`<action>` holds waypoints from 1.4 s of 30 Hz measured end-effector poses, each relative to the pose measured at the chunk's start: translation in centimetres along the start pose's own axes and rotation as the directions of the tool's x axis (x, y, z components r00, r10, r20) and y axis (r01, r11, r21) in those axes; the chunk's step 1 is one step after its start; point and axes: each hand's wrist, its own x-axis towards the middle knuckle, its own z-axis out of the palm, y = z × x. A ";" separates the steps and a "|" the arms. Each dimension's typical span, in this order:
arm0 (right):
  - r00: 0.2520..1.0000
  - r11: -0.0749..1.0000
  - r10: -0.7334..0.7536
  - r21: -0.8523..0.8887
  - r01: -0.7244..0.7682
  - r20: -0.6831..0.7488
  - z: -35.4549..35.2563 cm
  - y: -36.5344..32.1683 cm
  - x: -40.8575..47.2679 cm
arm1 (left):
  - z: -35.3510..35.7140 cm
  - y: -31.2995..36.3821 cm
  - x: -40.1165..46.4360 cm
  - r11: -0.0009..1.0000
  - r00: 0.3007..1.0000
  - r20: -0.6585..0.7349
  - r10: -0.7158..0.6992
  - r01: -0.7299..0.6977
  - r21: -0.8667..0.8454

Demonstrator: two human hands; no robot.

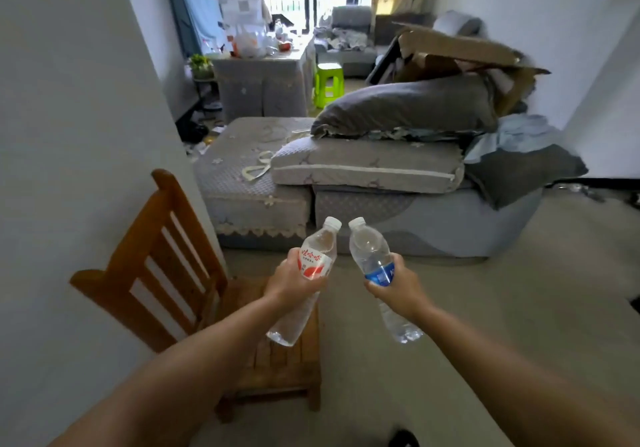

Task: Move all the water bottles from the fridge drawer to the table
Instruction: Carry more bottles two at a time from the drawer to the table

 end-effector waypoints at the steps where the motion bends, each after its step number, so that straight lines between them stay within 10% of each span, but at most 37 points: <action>1: 1.000 1.000 0.014 0.013 -0.014 -0.020 -1.4 1.1 1.0 | 1.4 1.1 1.6 1.000 1.000 0.025 0.008 -0.008 0.005; 22: 0.812 0.918 0.382 0.278 -0.281 -0.442 -31.5 20.4 18.4 | 29.2 28.7 29.9 0.966 0.895 0.377 0.238 -0.259 0.005; 42: 0.329 0.740 0.635 0.428 -0.519 -0.699 -52.3 32.2 25.9 | 55.2 53.8 46.2 0.699 0.418 0.763 0.493 -0.713 -0.061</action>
